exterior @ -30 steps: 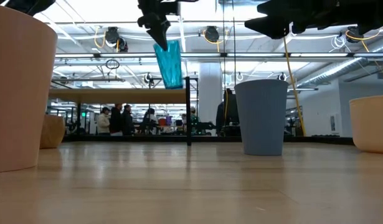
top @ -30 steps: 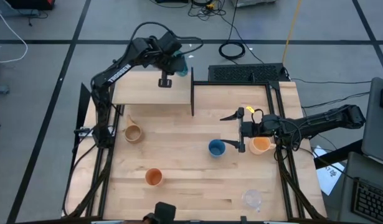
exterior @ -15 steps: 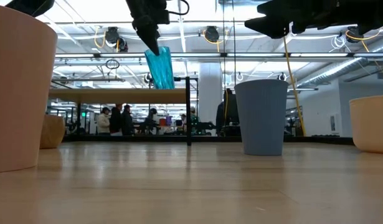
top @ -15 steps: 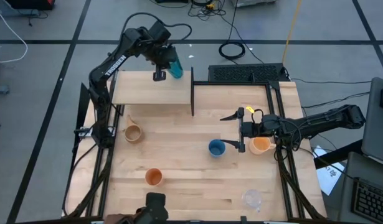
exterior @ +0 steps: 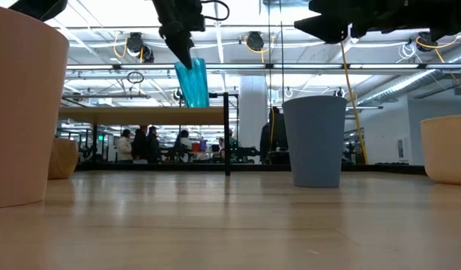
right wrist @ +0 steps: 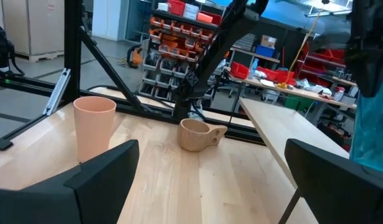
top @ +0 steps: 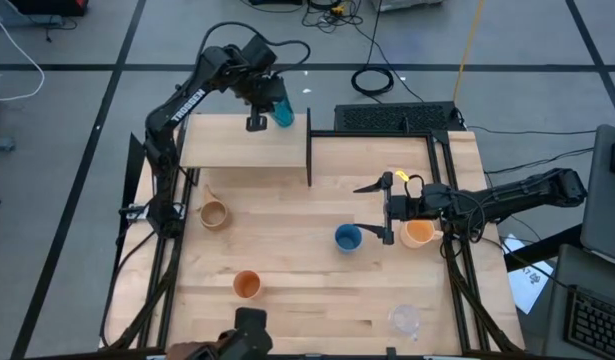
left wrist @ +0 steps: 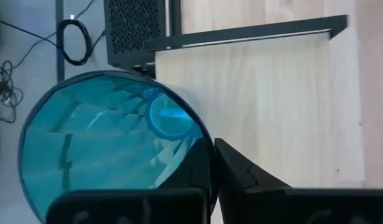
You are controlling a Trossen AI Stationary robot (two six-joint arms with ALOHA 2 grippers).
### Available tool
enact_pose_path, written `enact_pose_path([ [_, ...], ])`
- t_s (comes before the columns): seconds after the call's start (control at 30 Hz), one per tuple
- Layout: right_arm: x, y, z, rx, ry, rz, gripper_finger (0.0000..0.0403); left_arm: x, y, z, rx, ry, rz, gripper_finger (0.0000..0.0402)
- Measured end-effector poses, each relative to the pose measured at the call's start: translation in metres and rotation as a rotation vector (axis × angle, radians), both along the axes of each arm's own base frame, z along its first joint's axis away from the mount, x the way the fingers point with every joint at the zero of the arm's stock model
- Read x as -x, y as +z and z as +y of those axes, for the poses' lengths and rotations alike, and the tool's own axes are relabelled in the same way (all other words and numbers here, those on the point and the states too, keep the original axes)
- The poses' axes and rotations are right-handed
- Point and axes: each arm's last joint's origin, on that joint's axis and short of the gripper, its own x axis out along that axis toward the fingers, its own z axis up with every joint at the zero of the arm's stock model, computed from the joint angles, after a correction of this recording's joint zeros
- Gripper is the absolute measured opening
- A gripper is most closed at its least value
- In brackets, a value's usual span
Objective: Stack small to large cups/mugs on shelf
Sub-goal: Put the light blue cup on the shelf
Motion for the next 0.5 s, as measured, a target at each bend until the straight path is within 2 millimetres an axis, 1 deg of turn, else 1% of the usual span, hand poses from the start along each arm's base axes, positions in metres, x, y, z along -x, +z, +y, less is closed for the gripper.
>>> enact_pose_path([
  [0.17, 0.0, -0.0001, 0.0, 0.003, 0.0, 0.001, 0.0393, -0.0027, -0.0036, 0.0025, -0.002, 0.004, 0.01, 0.002],
  [0.33, 0.0, -0.0001, 0.0, 0.008, 0.0, 0.001, 0.0393, -0.0043, -0.0032, 0.0011, -0.02, 0.007, 0.018, 0.0011],
  [0.5, 0.0, -0.0001, 0.0, 0.011, 0.0, 0.001, 0.0393, 0.0007, 0.0021, -0.0043, -0.044, 0.009, 0.042, 0.0009],
])
